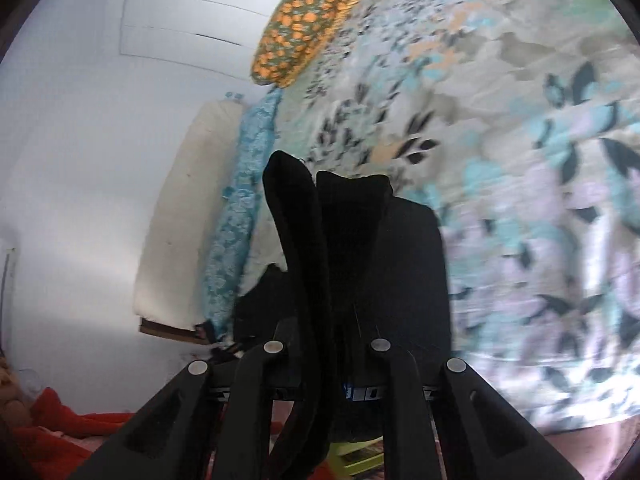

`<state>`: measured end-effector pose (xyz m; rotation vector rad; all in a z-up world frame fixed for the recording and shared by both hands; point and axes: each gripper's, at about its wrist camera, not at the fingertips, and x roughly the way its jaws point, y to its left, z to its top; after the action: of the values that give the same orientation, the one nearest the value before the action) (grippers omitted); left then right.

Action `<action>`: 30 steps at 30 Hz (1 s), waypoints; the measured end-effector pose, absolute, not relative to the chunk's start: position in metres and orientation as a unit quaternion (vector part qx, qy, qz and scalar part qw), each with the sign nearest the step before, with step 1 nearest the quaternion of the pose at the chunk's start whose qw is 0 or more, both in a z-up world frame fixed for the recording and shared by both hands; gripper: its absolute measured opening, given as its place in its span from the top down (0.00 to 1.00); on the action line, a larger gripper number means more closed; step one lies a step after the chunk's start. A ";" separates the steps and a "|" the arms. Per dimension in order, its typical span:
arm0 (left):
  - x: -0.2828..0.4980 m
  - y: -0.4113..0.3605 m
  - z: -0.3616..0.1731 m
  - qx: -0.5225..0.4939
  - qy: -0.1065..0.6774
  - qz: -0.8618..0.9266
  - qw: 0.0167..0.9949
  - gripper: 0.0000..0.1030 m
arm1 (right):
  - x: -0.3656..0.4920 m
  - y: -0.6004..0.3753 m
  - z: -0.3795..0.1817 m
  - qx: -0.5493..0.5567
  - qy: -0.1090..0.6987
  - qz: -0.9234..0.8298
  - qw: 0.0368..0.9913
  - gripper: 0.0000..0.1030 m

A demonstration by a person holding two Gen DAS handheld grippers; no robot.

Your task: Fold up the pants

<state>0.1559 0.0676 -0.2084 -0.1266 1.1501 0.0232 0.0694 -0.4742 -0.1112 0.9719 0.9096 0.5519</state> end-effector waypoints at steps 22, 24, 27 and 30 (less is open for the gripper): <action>0.127 0.146 -0.180 -0.232 0.469 0.013 0.852 0.04 | 0.172 -0.167 -0.139 0.325 0.496 0.306 0.745 0.17; 0.129 0.130 -0.173 -0.228 0.463 -0.032 0.856 0.04 | 0.150 -0.206 -0.130 0.310 0.485 0.273 0.771 0.15; 0.139 0.080 -0.161 -0.161 0.458 -0.122 0.866 0.04 | 0.113 -0.255 -0.127 0.314 0.473 0.224 0.792 0.14; 0.154 0.041 -0.168 -0.077 0.480 -0.142 0.862 0.16 | 0.079 -0.286 -0.124 0.321 0.463 0.191 0.804 0.14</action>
<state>0.1537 0.0407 -0.1681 -0.1607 1.0070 -0.2986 0.0789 -0.2858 -0.1238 0.6886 0.9923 0.4093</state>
